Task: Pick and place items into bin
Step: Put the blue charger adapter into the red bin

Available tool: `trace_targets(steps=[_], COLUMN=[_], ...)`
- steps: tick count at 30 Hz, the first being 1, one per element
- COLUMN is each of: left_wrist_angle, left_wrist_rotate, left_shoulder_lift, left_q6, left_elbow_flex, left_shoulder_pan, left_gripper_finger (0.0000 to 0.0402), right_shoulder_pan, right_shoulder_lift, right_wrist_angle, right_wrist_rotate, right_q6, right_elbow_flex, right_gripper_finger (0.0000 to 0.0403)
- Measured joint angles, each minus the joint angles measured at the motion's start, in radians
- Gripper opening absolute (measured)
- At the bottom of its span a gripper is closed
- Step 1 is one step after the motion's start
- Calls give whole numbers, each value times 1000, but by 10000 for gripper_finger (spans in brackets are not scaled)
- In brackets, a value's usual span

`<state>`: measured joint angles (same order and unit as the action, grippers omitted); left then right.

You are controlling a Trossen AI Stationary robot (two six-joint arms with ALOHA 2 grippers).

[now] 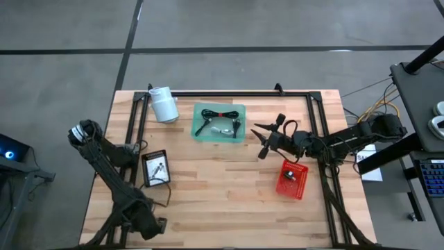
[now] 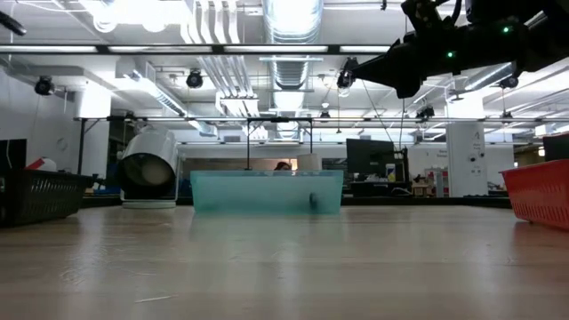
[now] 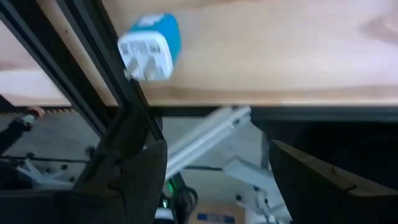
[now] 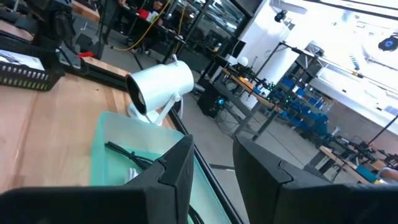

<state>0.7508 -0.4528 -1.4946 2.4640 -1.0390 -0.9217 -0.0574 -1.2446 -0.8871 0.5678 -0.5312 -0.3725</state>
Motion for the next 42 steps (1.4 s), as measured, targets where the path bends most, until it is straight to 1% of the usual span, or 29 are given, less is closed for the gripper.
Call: trace_targets(steps=[8,12,19,25,35,42], left_wrist_angle=[-40,-12,36,43,41,42], left_wrist_rotate=[-1,-10,8,9,-29,-34], left_shoulder_lift=[-120,-146,-145,-145,-144,-143], left_q6=[-6,10,18,17,-23,-55], left_elbow_flex=[4,-1,-15,-21,-37,-41], left_shoulder_pan=[-64,-82,-94,-104,-124,-136], left_gripper_finger=[263,263,263,263,263,263], right_shoulder_pan=[0,0,0,0,0,0], right_shoulder_lift=[0,0,0,0,0,0], right_wrist_angle=[-1,-1,-1,-1,0,0], right_wrist_rotate=[0,0,0,0,0,0], right_q6=[0,4,12,13,15,15], right_elbow_flex=[0,0,0,0,0,0], right_gripper_finger=[93,95,90,90,82,86])
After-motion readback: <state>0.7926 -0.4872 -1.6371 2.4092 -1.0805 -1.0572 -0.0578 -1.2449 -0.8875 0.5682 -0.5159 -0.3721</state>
